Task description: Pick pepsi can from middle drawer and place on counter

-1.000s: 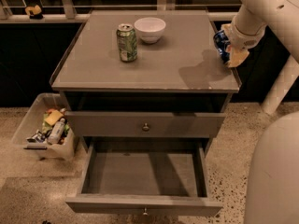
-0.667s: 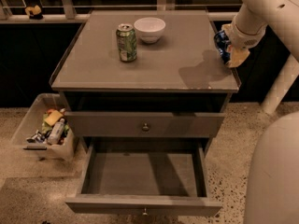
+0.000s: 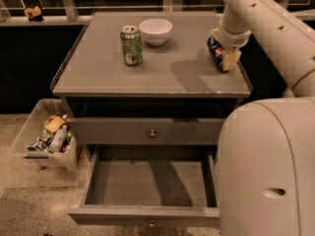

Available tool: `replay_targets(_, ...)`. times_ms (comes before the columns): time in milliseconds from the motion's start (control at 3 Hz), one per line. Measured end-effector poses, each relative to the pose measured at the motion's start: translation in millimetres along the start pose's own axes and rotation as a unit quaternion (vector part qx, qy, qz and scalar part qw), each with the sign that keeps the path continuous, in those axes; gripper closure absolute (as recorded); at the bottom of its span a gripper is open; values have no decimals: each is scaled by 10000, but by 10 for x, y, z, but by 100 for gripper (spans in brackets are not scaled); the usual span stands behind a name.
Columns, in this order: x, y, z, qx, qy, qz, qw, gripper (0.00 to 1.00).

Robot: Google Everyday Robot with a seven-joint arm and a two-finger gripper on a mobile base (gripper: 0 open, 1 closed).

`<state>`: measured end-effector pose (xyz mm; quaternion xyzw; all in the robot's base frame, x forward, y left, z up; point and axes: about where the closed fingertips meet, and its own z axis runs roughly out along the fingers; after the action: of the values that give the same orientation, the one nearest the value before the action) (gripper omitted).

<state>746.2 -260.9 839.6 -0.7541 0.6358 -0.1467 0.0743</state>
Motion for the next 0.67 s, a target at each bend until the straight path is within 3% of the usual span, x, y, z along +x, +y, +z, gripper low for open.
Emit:
replay_targets(333, 0, 0, 0, 0, 0, 0, 10000, 100)
replay_targets(667, 0, 0, 1, 0, 0, 0, 10000, 82)
